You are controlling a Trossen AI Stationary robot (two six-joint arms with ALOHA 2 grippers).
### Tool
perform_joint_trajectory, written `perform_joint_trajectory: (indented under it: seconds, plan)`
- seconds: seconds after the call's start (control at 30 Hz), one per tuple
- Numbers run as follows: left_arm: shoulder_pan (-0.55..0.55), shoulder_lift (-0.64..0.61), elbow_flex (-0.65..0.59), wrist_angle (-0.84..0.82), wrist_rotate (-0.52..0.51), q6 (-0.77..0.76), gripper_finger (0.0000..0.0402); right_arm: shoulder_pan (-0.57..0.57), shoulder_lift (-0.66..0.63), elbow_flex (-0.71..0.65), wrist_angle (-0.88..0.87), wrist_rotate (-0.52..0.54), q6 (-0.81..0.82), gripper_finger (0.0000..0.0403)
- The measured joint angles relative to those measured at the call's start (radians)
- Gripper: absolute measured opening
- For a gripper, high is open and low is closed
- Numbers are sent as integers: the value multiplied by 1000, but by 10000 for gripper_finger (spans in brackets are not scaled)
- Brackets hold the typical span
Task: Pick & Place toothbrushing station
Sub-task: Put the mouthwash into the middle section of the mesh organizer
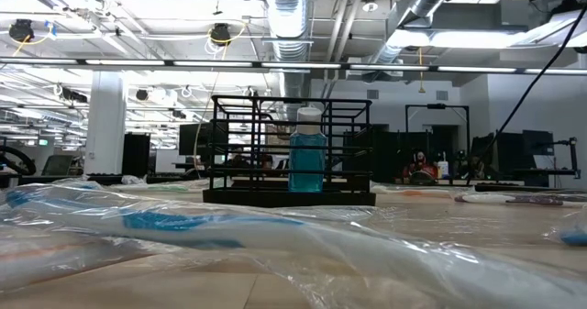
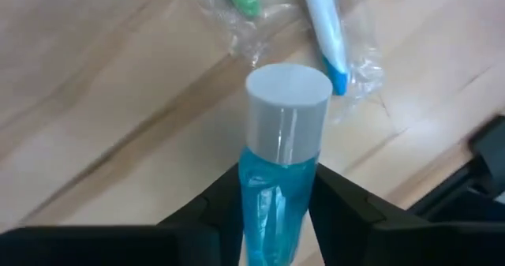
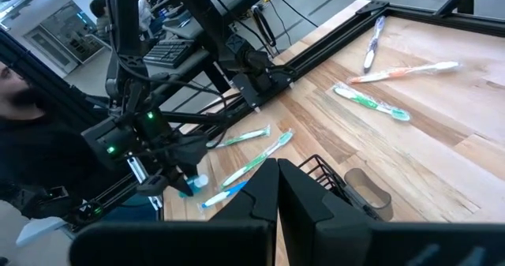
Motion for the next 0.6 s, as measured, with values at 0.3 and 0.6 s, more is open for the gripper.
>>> perform_joint_trajectory:
  seconds: [0.3,0.6]
  plan:
    - [73,-2,1,-69,181,53,218,0,0,0,0,0,0,0]
    - [83,-2,4,-77,254,54,247,-5,0,0,0,0,0,0]
